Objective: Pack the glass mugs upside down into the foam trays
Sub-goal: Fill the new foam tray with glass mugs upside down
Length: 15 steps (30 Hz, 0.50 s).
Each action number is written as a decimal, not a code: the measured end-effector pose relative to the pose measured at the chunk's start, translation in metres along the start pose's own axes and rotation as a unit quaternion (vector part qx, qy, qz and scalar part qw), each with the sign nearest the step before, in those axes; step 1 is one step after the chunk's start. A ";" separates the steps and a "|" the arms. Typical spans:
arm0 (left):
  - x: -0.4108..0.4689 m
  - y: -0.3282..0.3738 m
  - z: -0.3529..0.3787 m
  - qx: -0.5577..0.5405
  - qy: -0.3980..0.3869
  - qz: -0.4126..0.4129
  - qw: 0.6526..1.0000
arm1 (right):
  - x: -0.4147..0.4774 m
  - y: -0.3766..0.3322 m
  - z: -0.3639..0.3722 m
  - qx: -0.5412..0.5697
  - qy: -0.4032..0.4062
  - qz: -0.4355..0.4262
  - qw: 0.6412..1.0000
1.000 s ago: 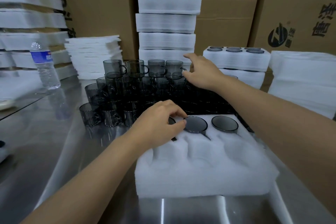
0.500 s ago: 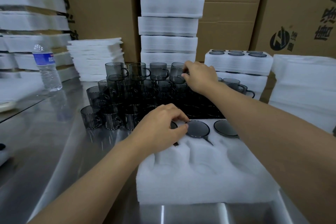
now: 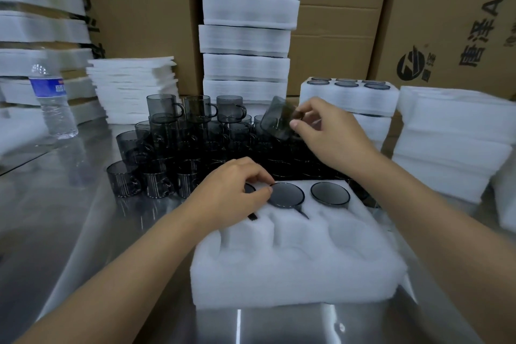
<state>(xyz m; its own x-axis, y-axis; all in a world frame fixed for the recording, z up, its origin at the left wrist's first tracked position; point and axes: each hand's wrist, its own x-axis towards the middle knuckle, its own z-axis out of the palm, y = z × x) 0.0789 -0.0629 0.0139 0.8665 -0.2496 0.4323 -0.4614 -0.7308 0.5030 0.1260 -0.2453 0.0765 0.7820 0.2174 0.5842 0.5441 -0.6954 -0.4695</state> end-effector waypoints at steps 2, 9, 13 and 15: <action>0.000 0.000 0.000 -0.001 0.002 -0.003 1.000 | -0.016 0.000 0.009 0.023 -0.002 0.008 1.000; 0.001 0.000 0.000 -0.007 0.004 -0.009 1.000 | -0.039 0.014 0.029 0.098 -0.021 0.037 0.994; 0.001 0.000 0.000 -0.011 0.011 -0.011 1.000 | -0.042 0.014 0.029 0.086 -0.012 0.000 0.996; 0.000 0.000 0.000 -0.008 0.011 -0.014 1.000 | -0.044 0.013 0.031 0.057 -0.018 -0.025 0.998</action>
<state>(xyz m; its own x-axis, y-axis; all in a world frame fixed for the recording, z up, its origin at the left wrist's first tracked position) 0.0793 -0.0632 0.0139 0.8749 -0.2141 0.4344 -0.4397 -0.7269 0.5275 0.1078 -0.2434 0.0240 0.7620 0.2765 0.5855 0.6124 -0.6014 -0.5130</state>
